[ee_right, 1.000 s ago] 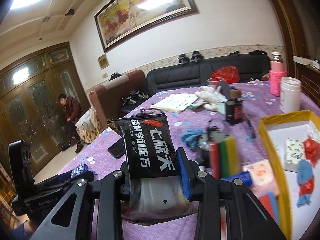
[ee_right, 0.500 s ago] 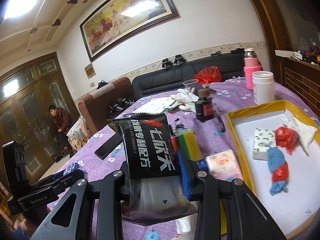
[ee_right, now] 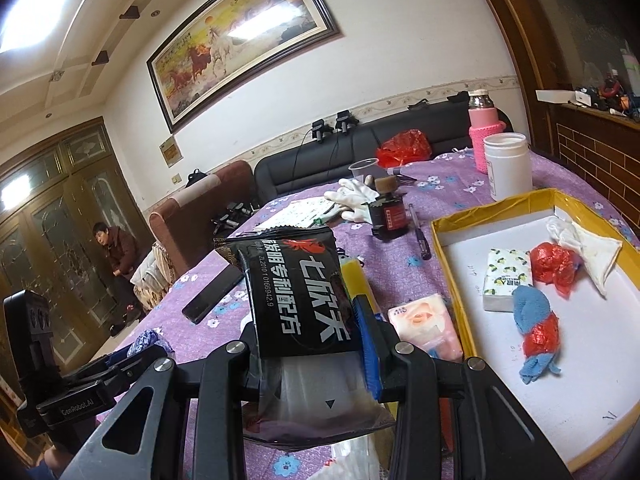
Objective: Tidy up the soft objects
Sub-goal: 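Carry the black snack bag and blue-white bag toward the yellow tray with both tools, then lower the black bag into the tray and open the right tool while the left releases the blue-white bag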
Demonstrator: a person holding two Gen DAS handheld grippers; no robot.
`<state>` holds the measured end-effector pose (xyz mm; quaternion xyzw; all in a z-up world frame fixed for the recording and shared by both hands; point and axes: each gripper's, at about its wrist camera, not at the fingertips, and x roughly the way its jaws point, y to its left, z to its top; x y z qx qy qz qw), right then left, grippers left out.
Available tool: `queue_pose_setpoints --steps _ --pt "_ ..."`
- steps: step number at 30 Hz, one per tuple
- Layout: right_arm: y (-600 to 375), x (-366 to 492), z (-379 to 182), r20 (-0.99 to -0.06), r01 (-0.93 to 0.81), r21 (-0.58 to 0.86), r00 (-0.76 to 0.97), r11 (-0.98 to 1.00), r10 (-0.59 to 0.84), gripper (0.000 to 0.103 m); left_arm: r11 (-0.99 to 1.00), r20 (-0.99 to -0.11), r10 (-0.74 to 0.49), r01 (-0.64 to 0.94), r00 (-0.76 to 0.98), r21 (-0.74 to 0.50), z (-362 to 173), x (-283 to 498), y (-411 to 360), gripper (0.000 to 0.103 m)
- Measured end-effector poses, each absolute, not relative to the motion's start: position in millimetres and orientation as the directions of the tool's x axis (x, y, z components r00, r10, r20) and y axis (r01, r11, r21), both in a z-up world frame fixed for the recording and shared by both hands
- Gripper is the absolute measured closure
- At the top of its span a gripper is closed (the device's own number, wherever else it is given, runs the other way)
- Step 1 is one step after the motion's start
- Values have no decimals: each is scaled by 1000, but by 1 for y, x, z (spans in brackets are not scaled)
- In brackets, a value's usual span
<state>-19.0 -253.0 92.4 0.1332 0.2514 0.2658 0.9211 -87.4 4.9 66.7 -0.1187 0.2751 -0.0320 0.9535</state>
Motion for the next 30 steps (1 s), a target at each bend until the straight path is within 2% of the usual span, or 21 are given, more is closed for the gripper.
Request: queue_pose_setpoints --steps 9,17,30 --pt "-280 -26 95 -380 -389 405 751 827 540 66 973 -525 -154 34 837 -229 69 -84 -15 29" --pt "-334 -33 89 -399 -282 428 794 859 459 66 970 -551 -208 100 808 -221 71 -67 -48 29" --pt "-426 -30 83 -472 -87 444 824 892 315 66 925 -569 -379 315 729 -213 96 -24 -155 29"
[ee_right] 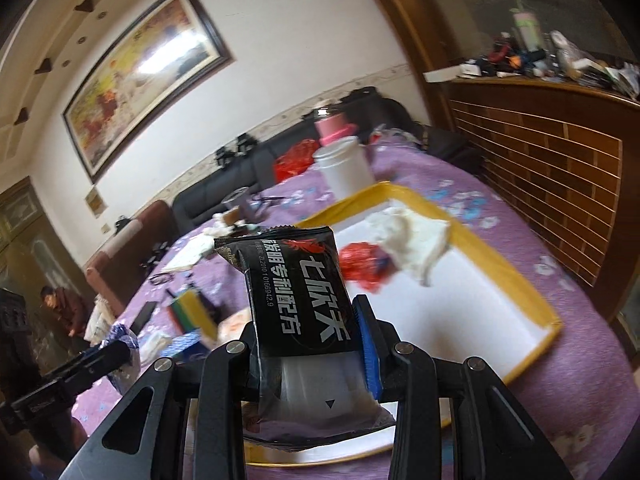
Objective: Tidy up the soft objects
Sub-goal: 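Lower the black bag into the tray and open the right tool while the left releases the blue-white bag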
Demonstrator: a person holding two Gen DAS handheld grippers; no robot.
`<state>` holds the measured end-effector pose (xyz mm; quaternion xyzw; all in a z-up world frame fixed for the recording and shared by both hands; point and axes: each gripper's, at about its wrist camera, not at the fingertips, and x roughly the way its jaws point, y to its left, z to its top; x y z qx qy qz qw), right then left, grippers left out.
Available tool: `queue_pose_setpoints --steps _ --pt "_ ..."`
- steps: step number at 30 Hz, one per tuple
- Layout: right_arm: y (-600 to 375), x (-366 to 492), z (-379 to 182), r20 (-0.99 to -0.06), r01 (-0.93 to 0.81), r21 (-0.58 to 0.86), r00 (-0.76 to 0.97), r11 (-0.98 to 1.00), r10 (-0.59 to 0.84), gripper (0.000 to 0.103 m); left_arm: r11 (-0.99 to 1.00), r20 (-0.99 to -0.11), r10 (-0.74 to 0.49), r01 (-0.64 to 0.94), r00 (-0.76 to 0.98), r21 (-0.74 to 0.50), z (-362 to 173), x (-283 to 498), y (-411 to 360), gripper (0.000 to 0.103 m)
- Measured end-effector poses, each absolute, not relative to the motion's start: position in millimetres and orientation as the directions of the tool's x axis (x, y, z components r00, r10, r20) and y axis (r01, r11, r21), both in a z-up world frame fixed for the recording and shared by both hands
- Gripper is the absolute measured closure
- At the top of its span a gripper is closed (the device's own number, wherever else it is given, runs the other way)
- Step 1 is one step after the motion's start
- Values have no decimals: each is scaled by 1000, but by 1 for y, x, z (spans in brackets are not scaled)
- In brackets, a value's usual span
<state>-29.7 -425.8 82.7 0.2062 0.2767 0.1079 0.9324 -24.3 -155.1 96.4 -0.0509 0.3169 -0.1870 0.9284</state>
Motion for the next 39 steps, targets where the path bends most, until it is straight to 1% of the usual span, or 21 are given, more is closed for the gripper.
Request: queue_pose_setpoints --steps 7,14,18,21,27,33,36,39 --pt "-450 -18 72 -509 -12 463 815 886 277 66 877 -601 -469 424 648 -227 88 -1 -226 29" --pt "-457 5 61 -541 27 460 801 888 256 66 851 -632 -487 491 603 -187 61 6 -271 29" --pt "-460 16 50 -565 41 449 787 893 248 66 841 -650 -486 514 584 -168 44 11 -283 29" --pt "-457 21 45 -582 48 411 782 910 221 64 835 -661 -487 525 571 -162 36 15 -287 29" --pt "-450 32 32 -636 60 349 748 935 189 64 833 -682 -492 520 541 -189 26 23 -282 29" --pt "-445 35 28 -653 57 314 737 948 172 63 830 -682 -491 529 542 -177 24 22 -285 28" --pt "-445 34 29 -653 55 318 737 947 176 62 829 -682 -487 534 546 -165 24 20 -287 28" --pt "-445 33 30 -649 52 320 739 946 179 56 828 -683 -486 537 545 -161 24 20 -287 27"
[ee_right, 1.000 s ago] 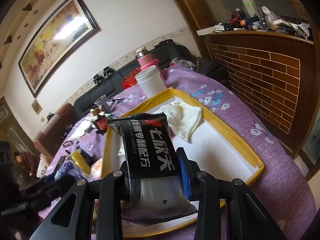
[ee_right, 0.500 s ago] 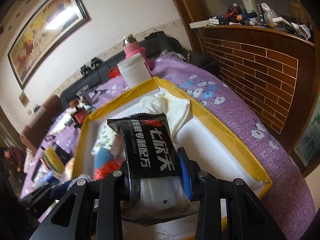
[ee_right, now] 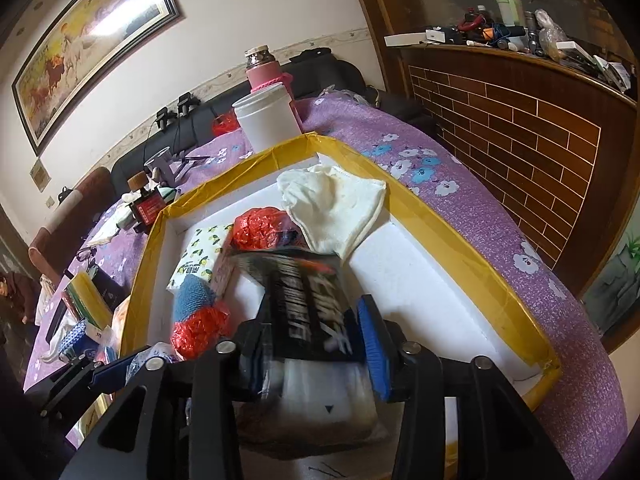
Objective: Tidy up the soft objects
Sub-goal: 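Lower the black bag into the tray and open the right tool while the left releases the blue-white bag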
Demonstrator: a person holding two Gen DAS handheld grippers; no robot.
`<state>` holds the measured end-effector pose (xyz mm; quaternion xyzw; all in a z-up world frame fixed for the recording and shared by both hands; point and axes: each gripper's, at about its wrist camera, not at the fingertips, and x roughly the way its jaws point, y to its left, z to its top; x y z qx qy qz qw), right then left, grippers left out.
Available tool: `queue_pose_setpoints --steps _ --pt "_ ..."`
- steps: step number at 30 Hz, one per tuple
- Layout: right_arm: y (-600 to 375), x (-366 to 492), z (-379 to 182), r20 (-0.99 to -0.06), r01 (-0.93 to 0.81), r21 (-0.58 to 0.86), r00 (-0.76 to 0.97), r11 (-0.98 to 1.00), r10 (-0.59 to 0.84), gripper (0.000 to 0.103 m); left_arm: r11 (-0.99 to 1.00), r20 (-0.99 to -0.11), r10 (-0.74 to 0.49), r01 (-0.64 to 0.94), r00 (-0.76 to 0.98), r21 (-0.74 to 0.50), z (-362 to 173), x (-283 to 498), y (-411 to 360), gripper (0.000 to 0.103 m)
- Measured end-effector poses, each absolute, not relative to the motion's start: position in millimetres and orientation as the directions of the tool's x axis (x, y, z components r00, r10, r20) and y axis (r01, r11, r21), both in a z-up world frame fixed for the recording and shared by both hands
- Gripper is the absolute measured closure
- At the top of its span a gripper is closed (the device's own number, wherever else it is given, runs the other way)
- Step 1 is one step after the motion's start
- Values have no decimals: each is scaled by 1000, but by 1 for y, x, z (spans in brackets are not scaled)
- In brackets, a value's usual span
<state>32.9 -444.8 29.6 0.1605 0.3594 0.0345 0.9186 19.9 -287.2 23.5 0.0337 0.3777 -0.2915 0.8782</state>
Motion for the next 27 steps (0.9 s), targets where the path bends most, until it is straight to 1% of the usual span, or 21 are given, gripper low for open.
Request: queue_pose_setpoints --steps 2,4,6,7,9,10,11,13,16,18,21,25,27 --pt "-445 31 32 -639 49 324 747 945 181 49 824 -682 -492 542 541 -164 24 19 -288 25" --pt "-445 29 35 -627 46 328 758 944 181 46 821 -678 -497 546 541 -167 25 18 -288 24" --pt "-445 26 40 -606 34 332 773 943 186 44 819 -669 -504 547 547 -170 27 17 -287 21" --pt "-444 23 44 -590 25 330 786 944 185 40 820 -664 -505 547 551 -170 28 17 -286 20" --pt "-439 14 57 -550 40 267 827 963 118 26 821 -655 -507 545 561 -168 30 16 -285 20" --pt "-435 8 63 -522 57 218 850 974 67 15 821 -652 -507 545 563 -169 31 16 -284 20" --pt "-430 1 71 -483 68 170 875 983 23 6 822 -650 -508 544 565 -169 31 16 -284 20" --pt "-422 -8 78 -431 92 113 902 989 -35 1 825 -647 -505 540 571 -167 32 16 -283 20" --pt "-417 -18 80 -369 162 60 921 985 -129 1 828 -645 -504 534 575 -171 33 16 -281 20" --pt "-421 -16 81 -369 196 51 915 979 -164 1 830 -644 -502 530 578 -171 33 17 -280 20" --pt "-431 -16 80 -382 237 98 906 967 -183 1 832 -642 -500 527 581 -171 33 17 -279 20" --pt "-441 -19 78 -371 252 158 911 955 -179 1 836 -642 -491 526 589 -157 33 16 -280 20" --pt "-438 -16 77 -392 261 120 899 958 -195 1 838 -633 -489 524 600 -151 34 14 -279 20"
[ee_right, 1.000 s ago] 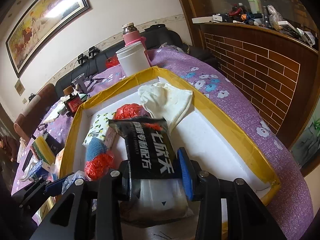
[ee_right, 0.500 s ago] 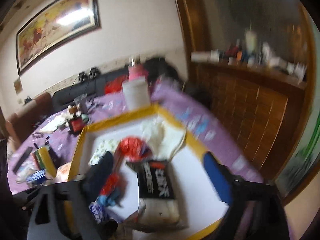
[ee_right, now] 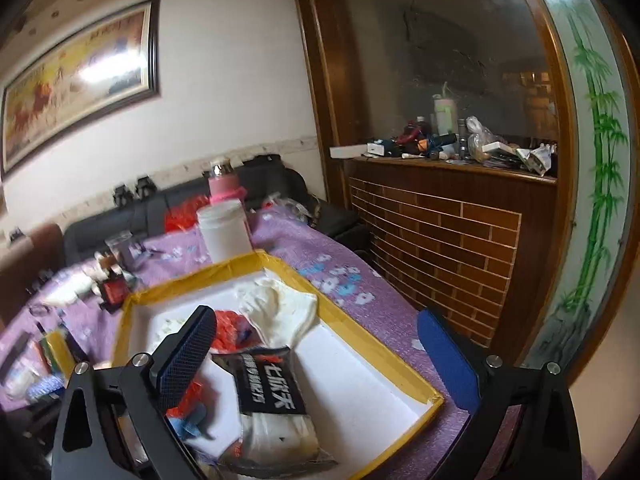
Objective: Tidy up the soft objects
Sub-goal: 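Lower the black bag into the tray and open the right tool while the left releases the blue-white bag, then move both tools back toward the white packet on the table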
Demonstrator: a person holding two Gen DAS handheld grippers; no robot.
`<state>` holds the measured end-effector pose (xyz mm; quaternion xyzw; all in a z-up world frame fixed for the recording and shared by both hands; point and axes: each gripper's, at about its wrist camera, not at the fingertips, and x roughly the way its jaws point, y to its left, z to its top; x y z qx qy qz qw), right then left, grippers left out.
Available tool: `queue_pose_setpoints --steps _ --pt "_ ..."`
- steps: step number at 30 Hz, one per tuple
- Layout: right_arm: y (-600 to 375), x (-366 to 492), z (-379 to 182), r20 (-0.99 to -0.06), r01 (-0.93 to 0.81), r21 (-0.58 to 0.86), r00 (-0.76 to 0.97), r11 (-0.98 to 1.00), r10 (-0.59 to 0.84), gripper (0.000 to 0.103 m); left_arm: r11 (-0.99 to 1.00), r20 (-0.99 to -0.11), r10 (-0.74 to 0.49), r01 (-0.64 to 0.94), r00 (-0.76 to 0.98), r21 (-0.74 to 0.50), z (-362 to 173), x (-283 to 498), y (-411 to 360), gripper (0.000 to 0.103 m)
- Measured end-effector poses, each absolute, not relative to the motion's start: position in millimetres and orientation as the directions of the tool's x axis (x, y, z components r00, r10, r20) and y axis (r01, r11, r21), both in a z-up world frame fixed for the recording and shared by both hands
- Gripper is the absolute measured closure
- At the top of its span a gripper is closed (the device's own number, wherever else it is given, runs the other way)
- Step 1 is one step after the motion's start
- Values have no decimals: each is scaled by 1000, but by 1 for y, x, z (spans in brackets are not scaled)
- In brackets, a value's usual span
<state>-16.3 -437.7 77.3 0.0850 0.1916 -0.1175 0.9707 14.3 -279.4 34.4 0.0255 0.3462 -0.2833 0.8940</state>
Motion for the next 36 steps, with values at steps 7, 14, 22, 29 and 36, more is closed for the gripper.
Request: queue_pose_setpoints --steps 7,14,22,29,36 --pt "-449 -12 75 -437 319 96 865 943 -248 5 863 -604 -450 494 658 -104 49 2 -275 20" --pt "-466 -5 65 -502 321 175 842 931 -197 15 882 -563 -426 465 708 -83 82 -33 -242 20" --pt "-429 -19 78 -439 243 98 881 965 -177 15 946 -522 -308 314 795 -80 104 -72 -143 20" --pt "-349 -34 118 -402 13 97 915 995 27 15 982 -536 -191 161 822 -103 97 -88 -66 20" --pt "-223 -28 118 -441 -314 42 846 948 300 15 993 -551 -98 43 829 -111 93 -106 -8 19"
